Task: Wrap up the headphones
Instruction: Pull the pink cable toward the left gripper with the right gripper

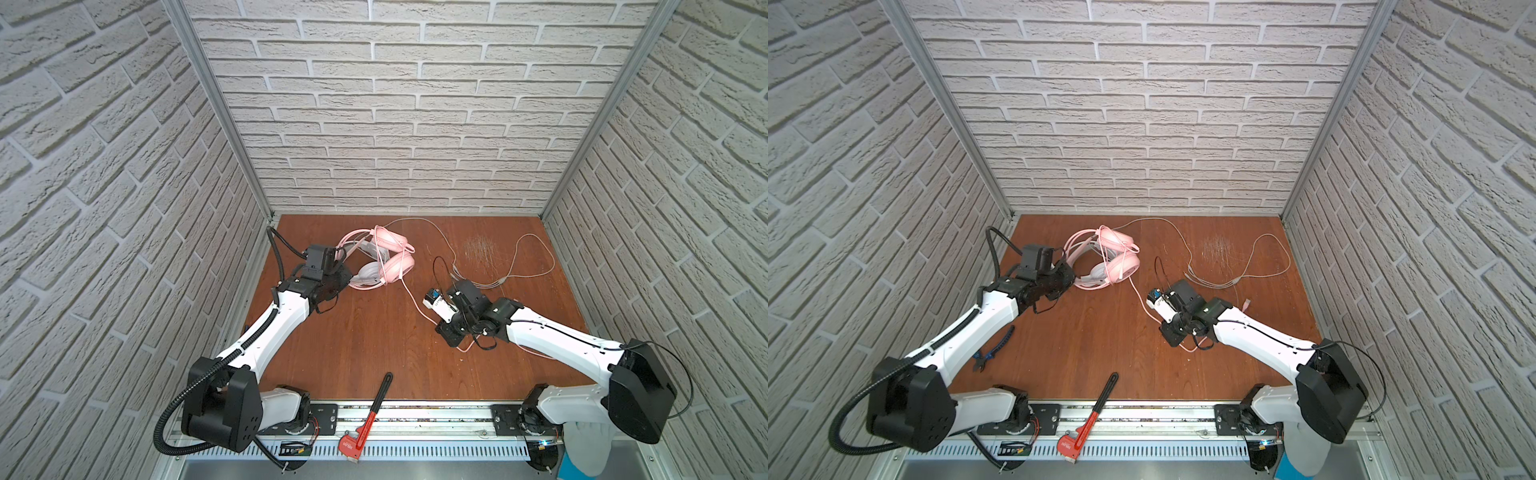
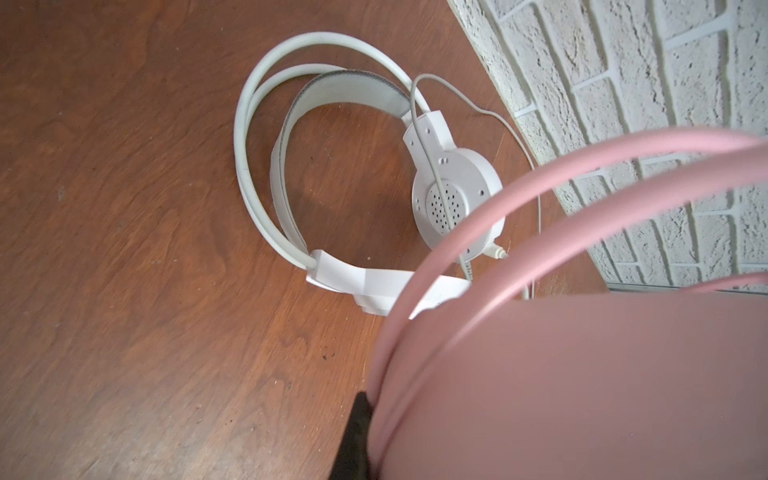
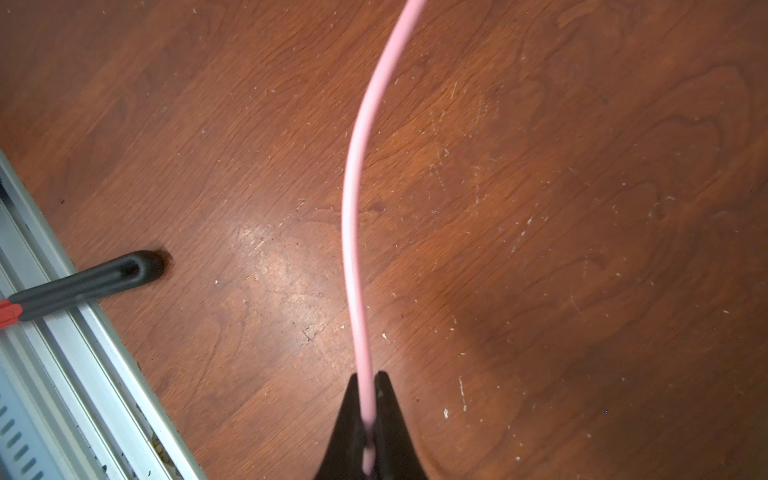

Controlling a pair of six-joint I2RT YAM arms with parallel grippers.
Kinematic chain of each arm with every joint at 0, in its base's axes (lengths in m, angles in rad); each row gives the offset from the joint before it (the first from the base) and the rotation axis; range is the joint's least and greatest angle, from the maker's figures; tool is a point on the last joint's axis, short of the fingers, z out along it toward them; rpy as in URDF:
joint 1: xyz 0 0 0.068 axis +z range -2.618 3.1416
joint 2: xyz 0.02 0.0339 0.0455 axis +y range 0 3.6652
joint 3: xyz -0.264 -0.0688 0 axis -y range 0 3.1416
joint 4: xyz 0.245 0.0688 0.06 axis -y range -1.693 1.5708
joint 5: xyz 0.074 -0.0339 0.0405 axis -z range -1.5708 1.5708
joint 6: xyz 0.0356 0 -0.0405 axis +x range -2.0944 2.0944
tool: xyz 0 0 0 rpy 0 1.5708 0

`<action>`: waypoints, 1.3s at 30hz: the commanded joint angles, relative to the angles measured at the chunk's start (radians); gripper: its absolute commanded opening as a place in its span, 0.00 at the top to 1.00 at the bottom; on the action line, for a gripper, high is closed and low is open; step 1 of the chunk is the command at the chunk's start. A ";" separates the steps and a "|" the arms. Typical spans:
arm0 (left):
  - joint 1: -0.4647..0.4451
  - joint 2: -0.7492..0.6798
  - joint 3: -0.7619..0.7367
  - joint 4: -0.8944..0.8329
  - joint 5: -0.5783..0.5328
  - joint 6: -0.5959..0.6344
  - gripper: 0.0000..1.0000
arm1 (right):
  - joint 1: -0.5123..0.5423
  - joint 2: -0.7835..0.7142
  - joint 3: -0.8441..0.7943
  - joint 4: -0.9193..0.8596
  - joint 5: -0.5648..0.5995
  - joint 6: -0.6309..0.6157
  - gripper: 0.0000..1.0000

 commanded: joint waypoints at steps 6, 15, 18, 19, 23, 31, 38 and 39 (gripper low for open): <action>0.011 -0.024 0.023 0.130 0.009 -0.059 1.00 | 0.024 0.081 0.080 -0.024 0.037 -0.026 0.95; 0.007 -0.052 0.007 0.141 -0.053 -0.084 1.00 | 0.099 0.080 0.135 -0.055 -0.003 -0.089 0.95; 0.007 -0.057 0.017 0.123 -0.071 -0.081 1.00 | 0.133 0.087 0.143 -0.062 -0.016 -0.112 0.95; 0.007 -0.056 0.019 0.119 -0.072 -0.078 1.00 | 0.146 0.090 0.143 -0.061 -0.019 -0.122 0.95; 0.007 -0.040 0.028 0.107 -0.073 -0.073 1.00 | 0.221 0.088 0.143 -0.066 -0.010 -0.169 0.95; 0.004 -0.022 0.014 0.090 -0.096 -0.063 1.00 | 0.277 0.033 0.131 -0.086 -0.017 -0.228 0.95; -0.010 0.001 0.023 0.038 -0.150 -0.041 1.00 | 0.286 -0.042 0.149 -0.131 -0.082 -0.329 0.95; -0.010 0.003 0.020 0.037 -0.155 -0.041 1.00 | 0.289 -0.060 0.149 -0.134 -0.100 -0.347 0.95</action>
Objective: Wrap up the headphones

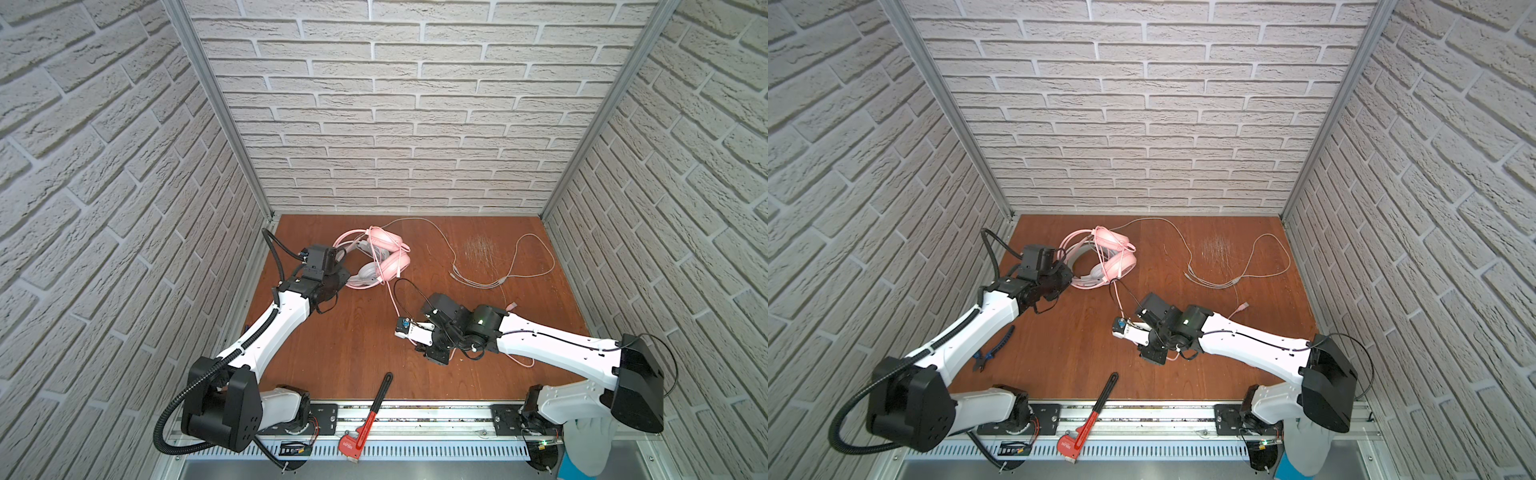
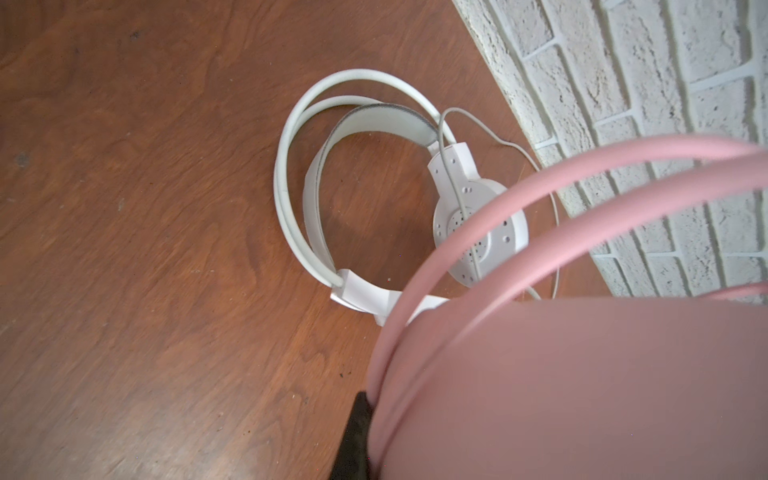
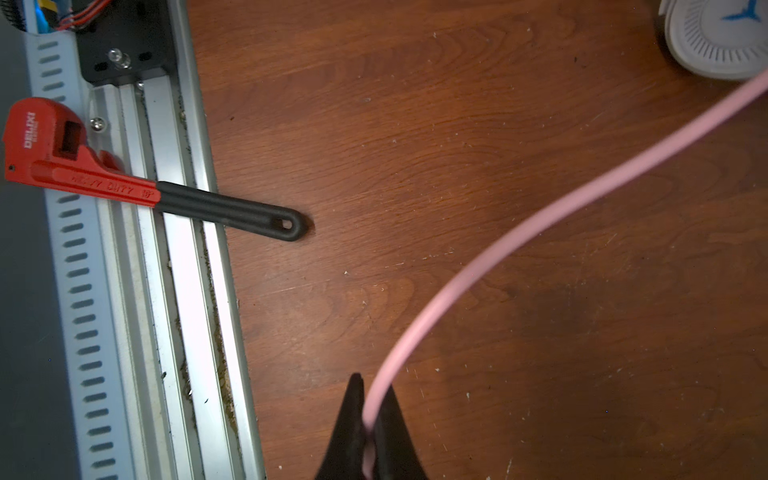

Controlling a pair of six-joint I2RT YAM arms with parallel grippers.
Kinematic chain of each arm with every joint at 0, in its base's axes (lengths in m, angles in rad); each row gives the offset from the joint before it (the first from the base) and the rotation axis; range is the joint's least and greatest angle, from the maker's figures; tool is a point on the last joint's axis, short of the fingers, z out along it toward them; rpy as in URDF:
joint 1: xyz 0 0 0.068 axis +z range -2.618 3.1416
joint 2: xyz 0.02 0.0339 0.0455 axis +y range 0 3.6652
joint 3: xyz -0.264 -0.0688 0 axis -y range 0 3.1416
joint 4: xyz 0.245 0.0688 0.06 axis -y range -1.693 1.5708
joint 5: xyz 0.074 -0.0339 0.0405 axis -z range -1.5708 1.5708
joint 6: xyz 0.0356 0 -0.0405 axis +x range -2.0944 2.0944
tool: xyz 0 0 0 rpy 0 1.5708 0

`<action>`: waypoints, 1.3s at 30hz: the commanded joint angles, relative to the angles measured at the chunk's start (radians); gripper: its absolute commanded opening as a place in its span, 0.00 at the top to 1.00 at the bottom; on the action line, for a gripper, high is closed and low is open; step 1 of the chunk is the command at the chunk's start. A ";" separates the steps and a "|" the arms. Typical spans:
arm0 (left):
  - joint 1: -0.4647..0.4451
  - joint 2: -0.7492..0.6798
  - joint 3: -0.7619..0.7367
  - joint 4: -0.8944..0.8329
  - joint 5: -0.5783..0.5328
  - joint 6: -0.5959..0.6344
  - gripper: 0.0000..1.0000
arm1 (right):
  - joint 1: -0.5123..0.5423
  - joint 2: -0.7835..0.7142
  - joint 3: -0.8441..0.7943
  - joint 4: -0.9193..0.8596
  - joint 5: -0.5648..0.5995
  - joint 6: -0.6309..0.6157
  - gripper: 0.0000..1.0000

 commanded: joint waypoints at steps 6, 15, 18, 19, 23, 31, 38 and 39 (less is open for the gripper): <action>-0.004 0.010 0.014 0.058 -0.068 -0.012 1.00 | 0.023 -0.111 0.039 -0.082 -0.149 -0.148 0.95; -0.045 0.041 0.057 -0.023 -0.130 0.032 1.00 | 0.022 -0.083 0.142 -0.197 -0.190 -0.214 0.95; -0.055 0.050 0.078 -0.076 -0.173 0.047 1.00 | 0.022 -0.082 0.185 -0.227 -0.236 -0.235 0.95; -0.057 0.049 0.077 -0.080 -0.182 0.050 1.00 | 0.022 -0.090 0.194 -0.228 -0.250 -0.238 0.95; -0.059 0.048 0.073 -0.088 -0.193 0.049 1.00 | 0.022 -0.116 0.214 -0.230 -0.284 -0.267 0.95; -0.078 0.096 0.110 -0.120 -0.190 0.087 1.00 | 0.021 -0.115 0.254 -0.244 -0.215 -0.274 0.95; -0.122 0.128 0.143 -0.164 -0.199 0.136 1.00 | -0.018 -0.050 0.324 -0.262 -0.096 -0.282 0.95; -0.130 0.132 0.146 -0.175 -0.207 0.141 1.00 | -0.021 -0.040 0.335 -0.261 -0.076 -0.283 0.95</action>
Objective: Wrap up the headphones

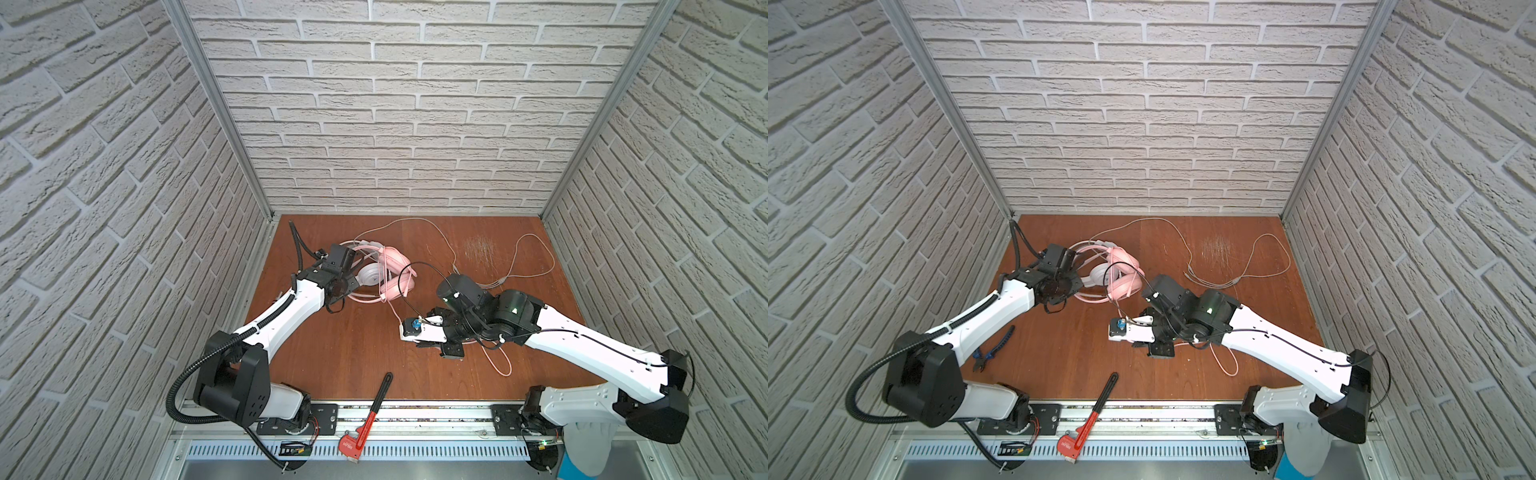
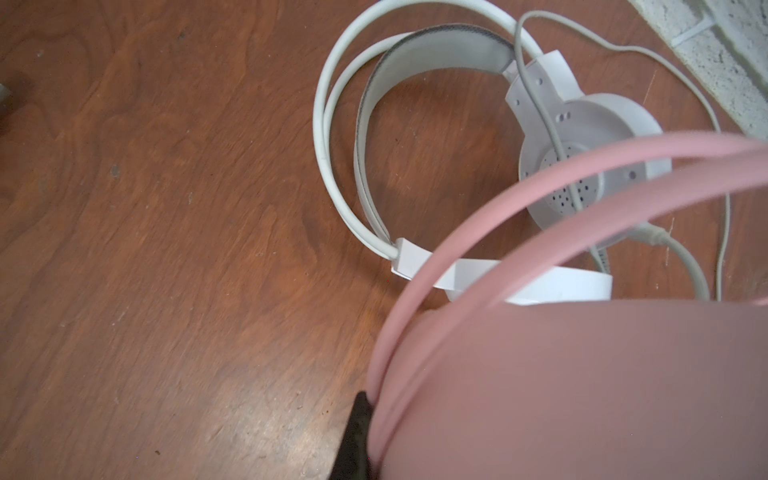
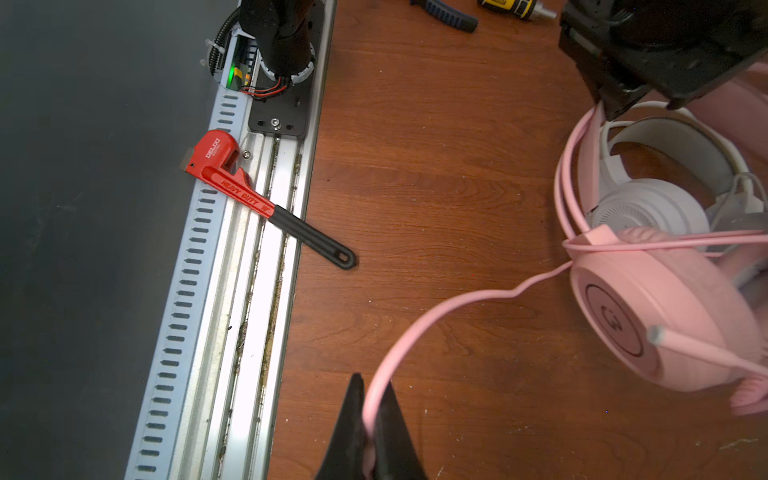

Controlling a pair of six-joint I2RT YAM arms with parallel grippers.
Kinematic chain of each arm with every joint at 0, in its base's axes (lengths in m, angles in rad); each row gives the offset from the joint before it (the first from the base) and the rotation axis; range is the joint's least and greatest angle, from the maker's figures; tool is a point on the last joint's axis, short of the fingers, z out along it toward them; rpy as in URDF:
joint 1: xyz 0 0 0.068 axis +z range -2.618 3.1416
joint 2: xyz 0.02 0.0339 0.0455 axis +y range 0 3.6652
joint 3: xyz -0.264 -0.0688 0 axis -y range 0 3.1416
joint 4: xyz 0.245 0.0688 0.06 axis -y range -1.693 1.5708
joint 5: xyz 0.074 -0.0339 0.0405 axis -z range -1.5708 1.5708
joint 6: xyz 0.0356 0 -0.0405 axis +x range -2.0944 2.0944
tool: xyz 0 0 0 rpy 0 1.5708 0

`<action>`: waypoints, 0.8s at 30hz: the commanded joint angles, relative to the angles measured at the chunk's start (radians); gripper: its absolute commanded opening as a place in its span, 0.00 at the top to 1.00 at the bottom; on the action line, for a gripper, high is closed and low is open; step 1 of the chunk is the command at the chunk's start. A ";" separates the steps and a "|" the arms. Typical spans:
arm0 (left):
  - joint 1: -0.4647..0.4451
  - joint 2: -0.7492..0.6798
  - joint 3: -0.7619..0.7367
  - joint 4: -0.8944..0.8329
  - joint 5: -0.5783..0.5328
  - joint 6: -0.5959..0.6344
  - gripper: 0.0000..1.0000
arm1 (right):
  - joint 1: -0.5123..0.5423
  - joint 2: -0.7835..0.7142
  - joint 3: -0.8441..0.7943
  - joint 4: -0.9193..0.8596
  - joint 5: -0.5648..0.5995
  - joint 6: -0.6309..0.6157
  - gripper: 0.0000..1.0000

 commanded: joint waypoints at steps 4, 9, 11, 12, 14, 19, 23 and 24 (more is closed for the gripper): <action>-0.031 0.007 0.043 -0.004 -0.063 0.017 1.00 | -0.017 0.037 0.048 0.028 0.105 -0.032 0.95; -0.038 0.007 0.044 -0.020 -0.086 0.023 1.00 | -0.028 0.035 0.045 0.061 0.128 -0.062 0.95; -0.041 0.013 0.051 -0.026 -0.090 0.028 1.00 | -0.031 0.038 0.049 0.063 0.135 -0.067 0.95; -0.045 0.018 0.054 -0.030 -0.096 0.032 1.00 | -0.033 0.041 0.053 0.061 0.139 -0.074 0.95; -0.050 0.029 0.063 -0.039 -0.103 0.038 1.00 | -0.034 0.046 0.062 0.065 0.140 -0.087 0.95; -0.077 0.058 0.077 -0.020 -0.103 0.066 1.00 | -0.036 0.077 0.090 0.088 0.148 -0.131 0.94; -0.092 0.084 0.102 -0.035 -0.103 0.093 1.00 | -0.040 0.118 0.130 0.089 0.171 -0.164 0.95; -0.095 0.091 0.108 -0.041 -0.103 0.099 1.00 | -0.042 0.129 0.140 0.092 0.181 -0.172 0.94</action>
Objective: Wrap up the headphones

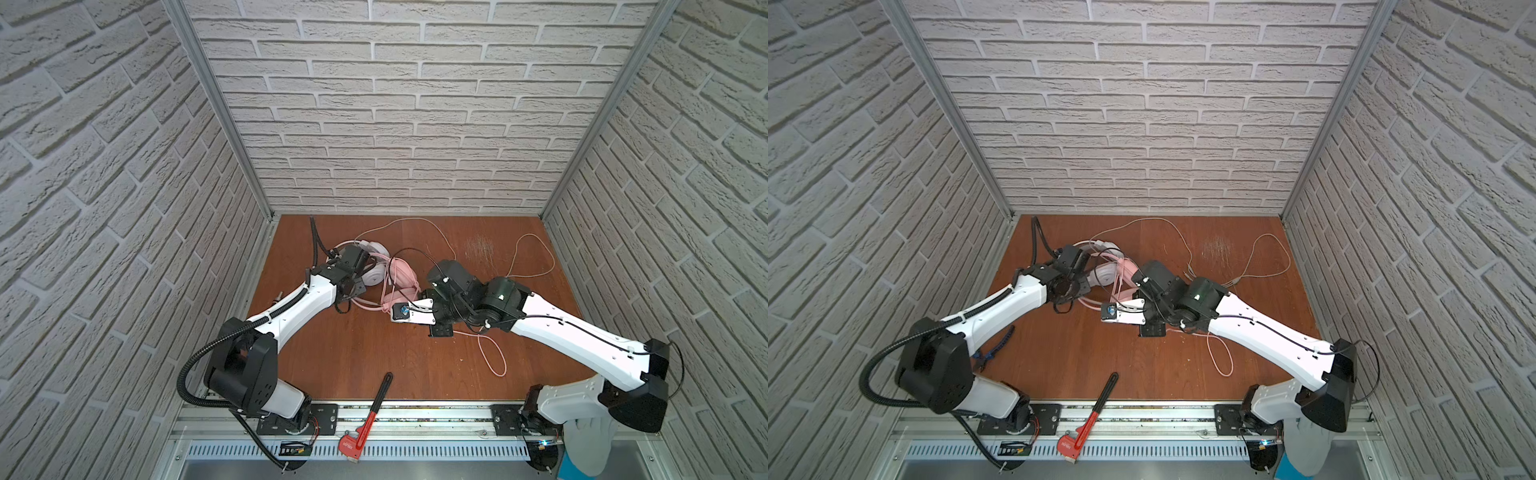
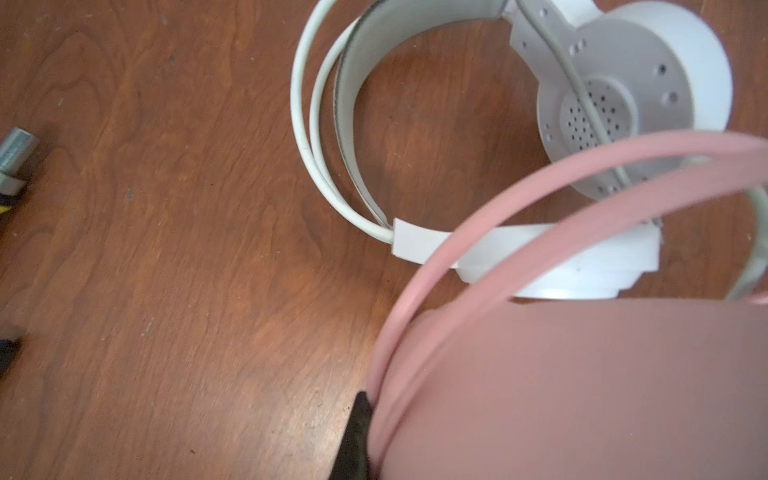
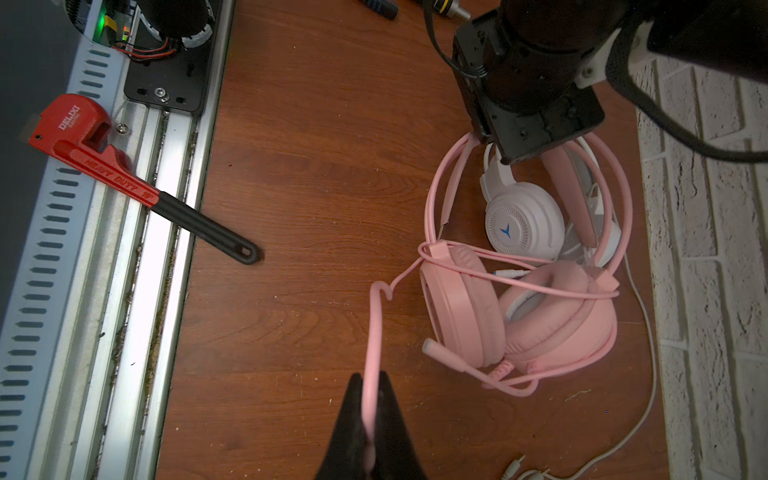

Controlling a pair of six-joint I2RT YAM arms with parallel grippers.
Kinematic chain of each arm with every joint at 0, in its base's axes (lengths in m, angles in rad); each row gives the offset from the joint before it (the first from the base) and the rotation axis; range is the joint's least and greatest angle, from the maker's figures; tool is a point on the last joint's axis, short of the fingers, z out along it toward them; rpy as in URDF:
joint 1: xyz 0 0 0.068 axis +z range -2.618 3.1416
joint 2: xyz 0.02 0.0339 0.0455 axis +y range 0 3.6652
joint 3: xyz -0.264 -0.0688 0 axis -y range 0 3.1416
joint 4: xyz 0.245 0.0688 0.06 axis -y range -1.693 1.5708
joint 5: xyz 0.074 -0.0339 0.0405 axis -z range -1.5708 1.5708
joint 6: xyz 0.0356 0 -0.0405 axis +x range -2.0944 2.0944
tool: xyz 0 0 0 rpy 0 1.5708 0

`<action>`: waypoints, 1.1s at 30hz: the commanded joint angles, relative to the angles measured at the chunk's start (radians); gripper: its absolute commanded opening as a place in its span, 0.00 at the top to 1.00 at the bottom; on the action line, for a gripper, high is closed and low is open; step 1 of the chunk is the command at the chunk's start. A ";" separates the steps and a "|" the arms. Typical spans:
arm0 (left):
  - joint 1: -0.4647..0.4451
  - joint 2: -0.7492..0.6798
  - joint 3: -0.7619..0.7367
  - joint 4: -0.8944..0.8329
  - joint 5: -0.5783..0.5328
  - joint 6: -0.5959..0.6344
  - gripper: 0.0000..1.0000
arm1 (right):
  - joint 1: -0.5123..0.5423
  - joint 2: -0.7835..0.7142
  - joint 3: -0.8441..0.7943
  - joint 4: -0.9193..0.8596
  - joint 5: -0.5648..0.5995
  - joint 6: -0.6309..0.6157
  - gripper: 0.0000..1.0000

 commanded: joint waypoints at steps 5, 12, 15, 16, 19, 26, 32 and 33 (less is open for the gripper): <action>-0.023 0.018 0.061 0.023 -0.005 0.049 1.00 | -0.019 0.061 0.062 0.076 0.108 -0.073 0.94; -0.030 0.019 0.052 0.033 0.037 0.091 1.00 | -0.051 0.093 0.063 0.159 0.164 -0.102 0.94; -0.033 0.019 0.047 0.037 0.060 0.114 1.00 | -0.063 0.107 0.061 0.187 0.182 -0.118 0.94; -0.035 0.019 0.048 0.038 0.067 0.121 1.00 | -0.067 0.112 0.064 0.194 0.184 -0.121 0.94; -0.038 0.021 0.052 0.038 0.091 0.144 1.00 | -0.082 0.131 0.074 0.205 0.187 -0.131 0.94; -0.046 0.012 0.053 0.061 0.161 0.204 1.00 | -0.117 0.183 0.109 0.208 0.239 -0.142 0.94; -0.058 0.004 0.057 0.059 0.183 0.254 1.00 | -0.151 0.196 0.100 0.273 0.241 -0.114 0.94; -0.060 0.001 0.055 0.063 0.191 0.262 1.00 | -0.155 0.204 0.102 0.273 0.249 -0.108 0.94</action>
